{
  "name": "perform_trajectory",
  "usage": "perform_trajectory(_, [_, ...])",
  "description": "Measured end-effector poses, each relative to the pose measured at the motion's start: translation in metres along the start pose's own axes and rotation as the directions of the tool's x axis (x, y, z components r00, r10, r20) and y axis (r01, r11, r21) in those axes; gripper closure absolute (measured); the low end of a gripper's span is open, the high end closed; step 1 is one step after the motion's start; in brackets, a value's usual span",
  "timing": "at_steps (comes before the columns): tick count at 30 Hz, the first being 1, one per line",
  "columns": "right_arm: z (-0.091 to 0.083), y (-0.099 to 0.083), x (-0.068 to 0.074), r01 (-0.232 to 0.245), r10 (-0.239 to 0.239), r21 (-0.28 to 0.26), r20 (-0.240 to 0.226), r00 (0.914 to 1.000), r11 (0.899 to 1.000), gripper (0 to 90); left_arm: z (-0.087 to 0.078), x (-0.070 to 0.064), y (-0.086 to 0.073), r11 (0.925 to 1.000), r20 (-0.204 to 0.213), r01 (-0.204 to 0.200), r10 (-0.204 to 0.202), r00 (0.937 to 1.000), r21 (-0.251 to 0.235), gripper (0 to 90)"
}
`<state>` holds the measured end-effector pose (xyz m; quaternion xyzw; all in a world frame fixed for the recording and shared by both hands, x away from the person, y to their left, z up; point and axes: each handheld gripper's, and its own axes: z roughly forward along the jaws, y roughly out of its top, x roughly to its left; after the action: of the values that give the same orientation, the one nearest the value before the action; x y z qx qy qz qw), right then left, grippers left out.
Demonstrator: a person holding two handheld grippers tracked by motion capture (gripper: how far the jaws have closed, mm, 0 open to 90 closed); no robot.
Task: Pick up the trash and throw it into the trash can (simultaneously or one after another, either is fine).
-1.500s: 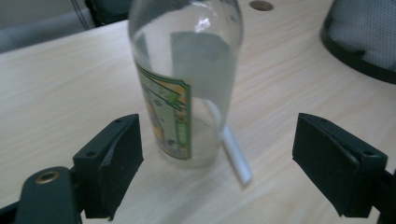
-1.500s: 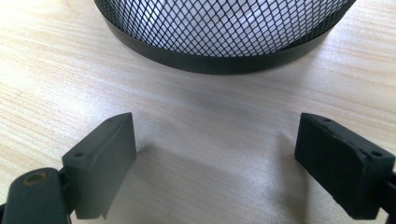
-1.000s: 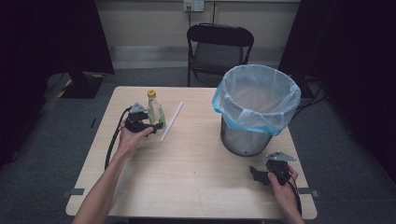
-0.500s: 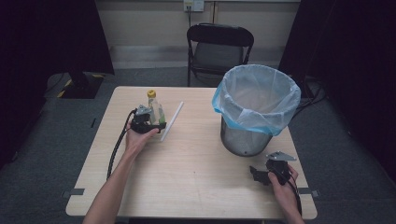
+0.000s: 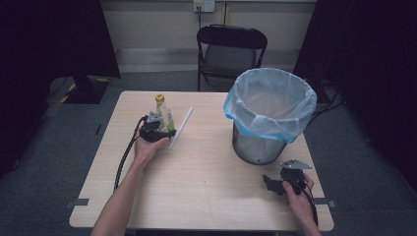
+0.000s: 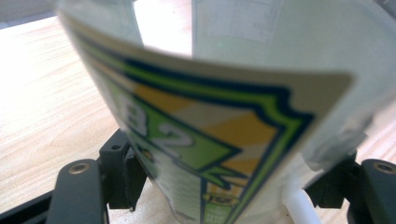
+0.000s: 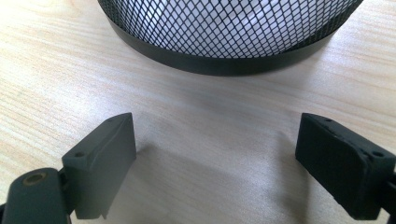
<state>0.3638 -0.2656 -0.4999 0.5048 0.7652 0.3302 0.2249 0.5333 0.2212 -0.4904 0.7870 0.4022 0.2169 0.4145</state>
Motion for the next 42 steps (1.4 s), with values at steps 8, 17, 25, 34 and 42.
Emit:
perform_trajectory(8, [0.0,0.0,0.0,0.0,0.0,0.0,0.0,1.0,1.0,11.4,-0.004,0.001,0.001,0.9997,-0.014,0.008,-0.008,0.9999,0.021,28.1])
perform_trajectory(17, [0.0,0.0,0.0,0.0,0.0,0.0,0.0,1.0,1.0,11.4,-0.013,0.003,0.005,0.9985,-0.006,0.055,-0.055,0.9985,-0.006,28.1])
perform_trajectory(25, [0.0,0.0,0.0,0.0,0.0,0.0,0.0,1.0,1.0,11.4,-0.025,-0.004,0.013,0.999,0.045,0.04,-0.039,0.9982,-0.019,28.1])
perform_trajectory(34, [0.0,0.0,0.0,0.0,0.0,0.0,0.0,1.0,1.0,11.5,-0.044,-0.014,0.025,0.9945,0.116,0.047,-0.036,0.9926,-0.094,28.1])
perform_trajectory(42, [0.0,0.0,0.0,0.0,0.0,0.0,0.0,1.0,1.0,11.4,-0.061,-0.028,0.035,0.9891,0.152,0.033,-0.011,0.9883,-0.144,28.1])
